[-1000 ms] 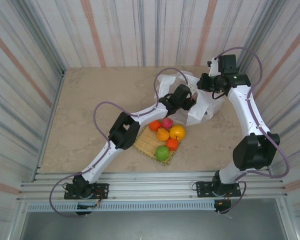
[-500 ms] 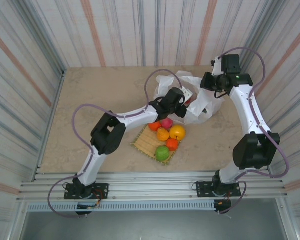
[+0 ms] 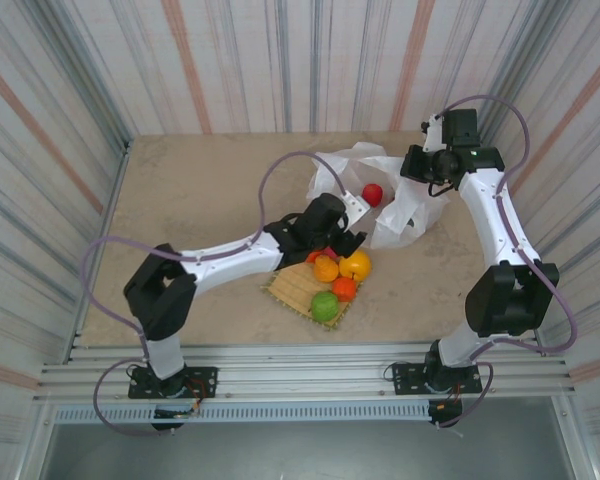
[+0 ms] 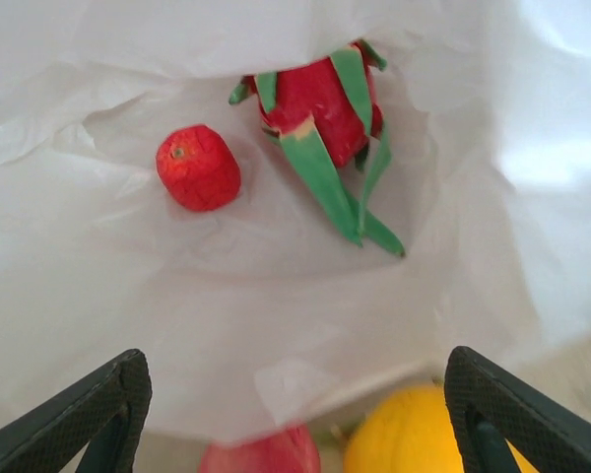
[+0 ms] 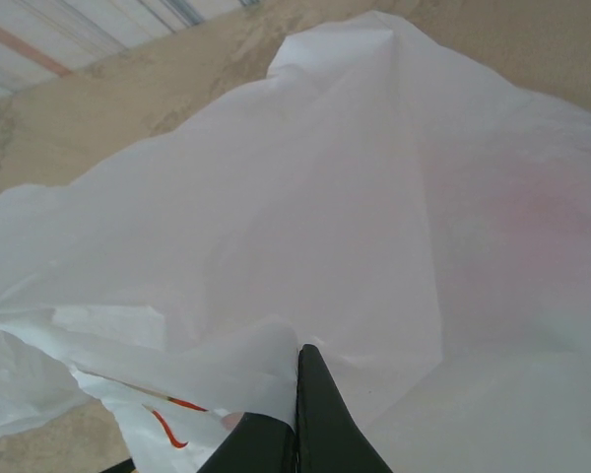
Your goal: Place the fruits into the plastic bag
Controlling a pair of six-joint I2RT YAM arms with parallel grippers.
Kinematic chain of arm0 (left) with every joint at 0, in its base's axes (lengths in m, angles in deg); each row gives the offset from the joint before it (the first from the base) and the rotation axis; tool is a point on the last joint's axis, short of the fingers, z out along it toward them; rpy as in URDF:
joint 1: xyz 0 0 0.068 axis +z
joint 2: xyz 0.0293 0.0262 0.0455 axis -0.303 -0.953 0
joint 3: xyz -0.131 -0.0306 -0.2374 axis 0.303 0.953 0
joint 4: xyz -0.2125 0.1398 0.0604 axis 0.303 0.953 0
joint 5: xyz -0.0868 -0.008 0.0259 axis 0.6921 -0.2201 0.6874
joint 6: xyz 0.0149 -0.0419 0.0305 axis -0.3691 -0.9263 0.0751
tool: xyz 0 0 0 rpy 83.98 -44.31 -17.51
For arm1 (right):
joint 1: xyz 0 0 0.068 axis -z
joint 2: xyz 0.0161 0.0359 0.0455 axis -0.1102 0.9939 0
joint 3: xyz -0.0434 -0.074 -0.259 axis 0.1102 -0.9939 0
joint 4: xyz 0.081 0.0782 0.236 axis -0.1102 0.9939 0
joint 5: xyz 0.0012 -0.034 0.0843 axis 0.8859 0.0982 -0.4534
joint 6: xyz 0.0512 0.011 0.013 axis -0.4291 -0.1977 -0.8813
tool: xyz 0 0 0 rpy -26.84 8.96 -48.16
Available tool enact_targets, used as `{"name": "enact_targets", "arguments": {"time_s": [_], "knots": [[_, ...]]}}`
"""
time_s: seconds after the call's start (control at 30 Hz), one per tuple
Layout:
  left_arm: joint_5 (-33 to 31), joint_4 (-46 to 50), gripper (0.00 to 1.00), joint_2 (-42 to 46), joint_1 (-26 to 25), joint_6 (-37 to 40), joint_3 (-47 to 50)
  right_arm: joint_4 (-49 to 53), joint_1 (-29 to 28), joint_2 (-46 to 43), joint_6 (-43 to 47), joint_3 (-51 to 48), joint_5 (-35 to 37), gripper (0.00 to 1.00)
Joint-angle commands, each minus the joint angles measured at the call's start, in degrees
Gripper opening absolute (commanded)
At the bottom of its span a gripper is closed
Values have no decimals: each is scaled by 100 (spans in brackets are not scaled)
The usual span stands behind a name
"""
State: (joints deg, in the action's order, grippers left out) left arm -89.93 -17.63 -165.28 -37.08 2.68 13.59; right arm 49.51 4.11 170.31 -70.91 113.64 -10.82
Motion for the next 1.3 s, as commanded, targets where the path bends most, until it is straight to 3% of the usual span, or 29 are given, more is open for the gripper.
{"name": "enact_targets", "arguments": {"time_s": [0.0,0.17,0.33,0.43,0.67,0.97,1.27], "knots": [[509,315,81,786,-118,-288,538,25,48,43,2,119,-78,0],[297,1251,82,1613,-66,-1047,1200,4,54,75,52,113,-93,0],[1320,1790,84,2255,-87,-1469,1805,-18,53,123,69,119,-141,0],[1340,1722,89,2434,-442,-1223,2196,-23,53,161,84,113,-135,0],[1327,2135,98,1627,-575,-1531,1868,-18,65,123,122,84,-116,0],[1519,1644,99,987,-575,-1749,1771,-62,104,97,113,7,-152,0],[1548,1379,86,445,-610,-2069,1700,-63,104,83,122,-4,-161,0]]}}
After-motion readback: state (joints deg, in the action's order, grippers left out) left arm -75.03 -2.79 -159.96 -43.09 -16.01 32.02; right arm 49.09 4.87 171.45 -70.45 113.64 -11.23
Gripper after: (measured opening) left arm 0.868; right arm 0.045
